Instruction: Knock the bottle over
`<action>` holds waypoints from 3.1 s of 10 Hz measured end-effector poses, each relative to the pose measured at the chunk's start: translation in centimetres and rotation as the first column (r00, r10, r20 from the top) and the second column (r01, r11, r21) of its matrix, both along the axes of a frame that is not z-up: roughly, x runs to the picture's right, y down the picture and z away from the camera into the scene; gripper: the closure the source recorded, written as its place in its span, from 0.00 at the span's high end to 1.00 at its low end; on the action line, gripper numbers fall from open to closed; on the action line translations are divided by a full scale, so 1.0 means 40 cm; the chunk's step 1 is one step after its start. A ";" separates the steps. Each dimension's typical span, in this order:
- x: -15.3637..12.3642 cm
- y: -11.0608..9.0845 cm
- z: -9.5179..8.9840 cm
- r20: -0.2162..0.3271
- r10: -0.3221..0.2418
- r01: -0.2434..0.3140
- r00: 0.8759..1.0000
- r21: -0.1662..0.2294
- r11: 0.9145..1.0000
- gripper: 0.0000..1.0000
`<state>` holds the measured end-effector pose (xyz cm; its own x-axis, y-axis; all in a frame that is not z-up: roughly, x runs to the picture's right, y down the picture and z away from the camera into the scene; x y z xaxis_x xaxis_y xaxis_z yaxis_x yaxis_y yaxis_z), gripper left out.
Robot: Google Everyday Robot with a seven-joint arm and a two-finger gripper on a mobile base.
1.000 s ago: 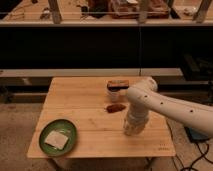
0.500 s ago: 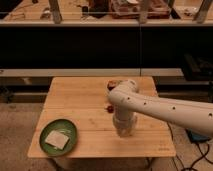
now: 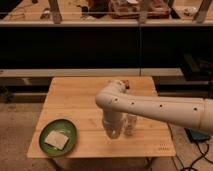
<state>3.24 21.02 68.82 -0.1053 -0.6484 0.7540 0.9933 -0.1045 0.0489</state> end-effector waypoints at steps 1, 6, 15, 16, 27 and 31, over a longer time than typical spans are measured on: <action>0.001 -0.022 0.010 -0.005 0.008 -0.008 1.000 0.004 1.000 0.07; 0.083 -0.079 0.012 -0.038 0.052 -0.051 0.998 0.035 0.998 0.07; 0.110 -0.192 0.075 -0.073 0.087 -0.081 0.994 0.077 0.994 0.07; 0.132 -0.194 0.075 -0.077 0.092 -0.086 0.993 0.080 0.993 0.07; 0.239 -0.252 0.079 -0.141 0.164 -0.150 0.976 0.105 0.983 0.07; 0.236 -0.275 0.100 -0.170 0.204 -0.185 0.964 0.124 0.975 0.07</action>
<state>12.70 10.03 72.80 0.1623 -0.7201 0.6746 0.9862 0.0966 -0.1342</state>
